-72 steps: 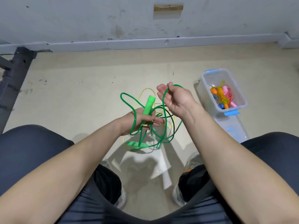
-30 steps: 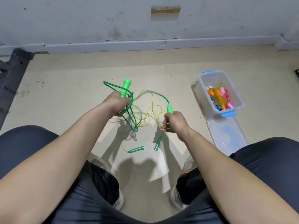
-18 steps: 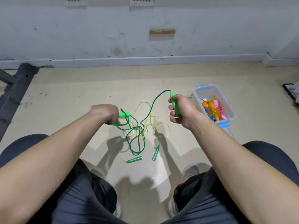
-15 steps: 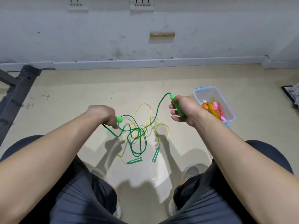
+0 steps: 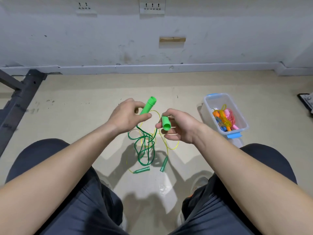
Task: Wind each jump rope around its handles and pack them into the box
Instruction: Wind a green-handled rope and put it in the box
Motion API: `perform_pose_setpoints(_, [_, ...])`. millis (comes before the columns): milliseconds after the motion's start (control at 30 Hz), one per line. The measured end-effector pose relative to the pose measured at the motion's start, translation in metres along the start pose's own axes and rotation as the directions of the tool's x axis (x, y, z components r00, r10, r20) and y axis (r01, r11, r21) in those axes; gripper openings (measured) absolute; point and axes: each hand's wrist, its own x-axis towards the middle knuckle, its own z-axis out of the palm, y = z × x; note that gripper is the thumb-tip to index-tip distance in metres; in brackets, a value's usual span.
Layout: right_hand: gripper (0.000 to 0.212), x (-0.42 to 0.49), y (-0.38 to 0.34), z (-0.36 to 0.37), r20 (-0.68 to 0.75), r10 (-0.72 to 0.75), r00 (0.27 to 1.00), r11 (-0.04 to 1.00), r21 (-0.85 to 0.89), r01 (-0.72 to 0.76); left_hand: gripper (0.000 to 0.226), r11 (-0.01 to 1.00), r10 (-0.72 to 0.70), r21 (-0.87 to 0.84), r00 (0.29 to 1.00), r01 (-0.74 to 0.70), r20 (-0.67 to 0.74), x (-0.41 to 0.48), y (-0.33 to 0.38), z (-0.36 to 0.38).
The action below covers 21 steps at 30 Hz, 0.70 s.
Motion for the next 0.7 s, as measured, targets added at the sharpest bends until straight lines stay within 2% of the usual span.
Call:
perform_pose_setpoints(133, [0.031,0.01,0.01,0.008,0.086,0.035,0.996,0.996,0.081,-0.042,0.03,0.962,0.028,-0.272,0.999,-0.02,0.025,-0.01,0.008,0.011])
perform_pose_setpoints(200, [0.036,0.014,0.012,0.01,0.076,0.025,0.997,0.994,0.103,-0.032,0.024,0.945,0.055,-0.324,0.997,-0.035,0.051,-0.015,0.009,0.018])
perform_pose_setpoints(300, [0.044,0.019,0.012,0.008,0.041,0.006,0.999,0.982,0.189,-0.013,0.042,0.946,0.054,-0.322,0.997,-0.032,0.06,-0.018,0.011,0.025])
perform_pose_setpoints(367, [0.046,0.021,0.012,0.006,0.044,0.009,0.999,0.972,0.233,-0.019,0.046,0.926,0.031,-0.377,0.996,0.003,0.085,-0.016,0.011,0.027])
perform_pose_setpoints(533, [0.037,0.021,0.008,0.008,0.084,-0.014,0.996,0.962,0.273,-0.009,0.026,0.834,-0.046,-0.545,0.995,0.088,0.091,-0.013,0.011,0.032])
perform_pose_setpoints(700, [0.032,0.019,0.009,0.009,0.135,-0.078,0.988,0.95,0.311,0.032,0.022,0.759,-0.14,-0.632,0.988,0.154,0.071,-0.01,0.013,0.035])
